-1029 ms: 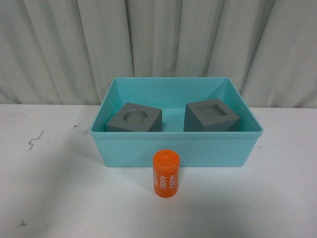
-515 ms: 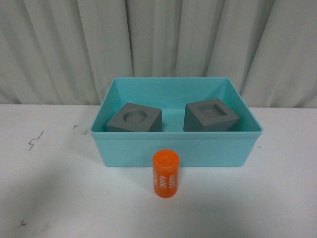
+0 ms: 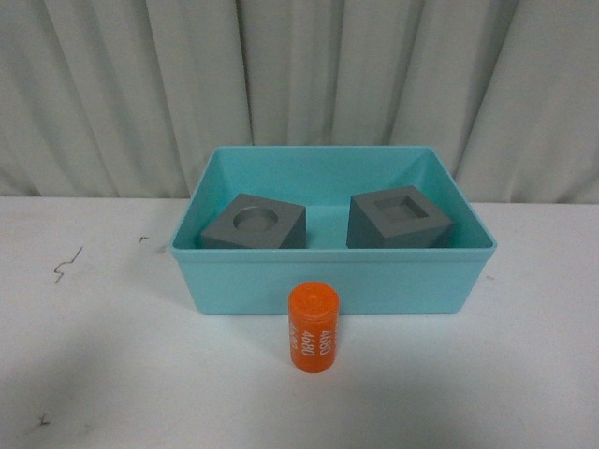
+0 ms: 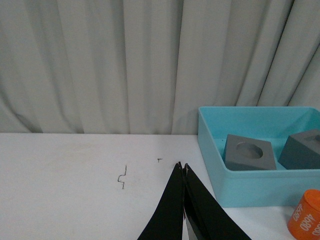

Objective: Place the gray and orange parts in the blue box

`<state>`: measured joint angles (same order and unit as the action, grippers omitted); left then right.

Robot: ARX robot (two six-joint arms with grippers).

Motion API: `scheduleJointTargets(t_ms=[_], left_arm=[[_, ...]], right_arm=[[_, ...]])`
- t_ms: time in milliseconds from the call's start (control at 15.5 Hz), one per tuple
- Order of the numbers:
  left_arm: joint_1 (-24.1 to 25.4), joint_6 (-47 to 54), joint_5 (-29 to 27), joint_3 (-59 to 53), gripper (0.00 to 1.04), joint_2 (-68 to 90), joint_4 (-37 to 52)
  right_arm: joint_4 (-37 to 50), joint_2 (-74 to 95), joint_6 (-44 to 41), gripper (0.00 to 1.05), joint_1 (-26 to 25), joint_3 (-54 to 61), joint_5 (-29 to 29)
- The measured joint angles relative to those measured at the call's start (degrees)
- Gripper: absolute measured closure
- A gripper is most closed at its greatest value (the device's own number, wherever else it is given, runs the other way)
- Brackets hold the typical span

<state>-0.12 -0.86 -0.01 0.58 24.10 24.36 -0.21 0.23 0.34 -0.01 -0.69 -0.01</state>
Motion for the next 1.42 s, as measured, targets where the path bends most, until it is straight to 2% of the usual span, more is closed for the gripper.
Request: scheduleJointTargets(t_ms=[643, 836, 1158, 1415], left_arm=[[0.0, 0.0, 0.0, 0.0, 1.03, -13.5, -13.9], [0.0, 0.0, 0.0, 0.0, 1.03, -23.6, -24.7], [0.0, 0.0, 0.0, 0.0, 1.02, -23.7, -24.5], [0.0, 0.0, 0.0, 0.0, 0.56, -23.7, -24.6]], right_arm=[[0.0, 0.0, 0.0, 0.06, 0.0, 0.0, 0.0], [0.0, 0.0, 0.0, 0.06, 0.0, 0.0, 0.0], [0.0, 0.0, 0.0, 0.06, 0.0, 0.0, 0.0], [0.0, 0.0, 0.0, 0.06, 0.0, 0.0, 0.0]])
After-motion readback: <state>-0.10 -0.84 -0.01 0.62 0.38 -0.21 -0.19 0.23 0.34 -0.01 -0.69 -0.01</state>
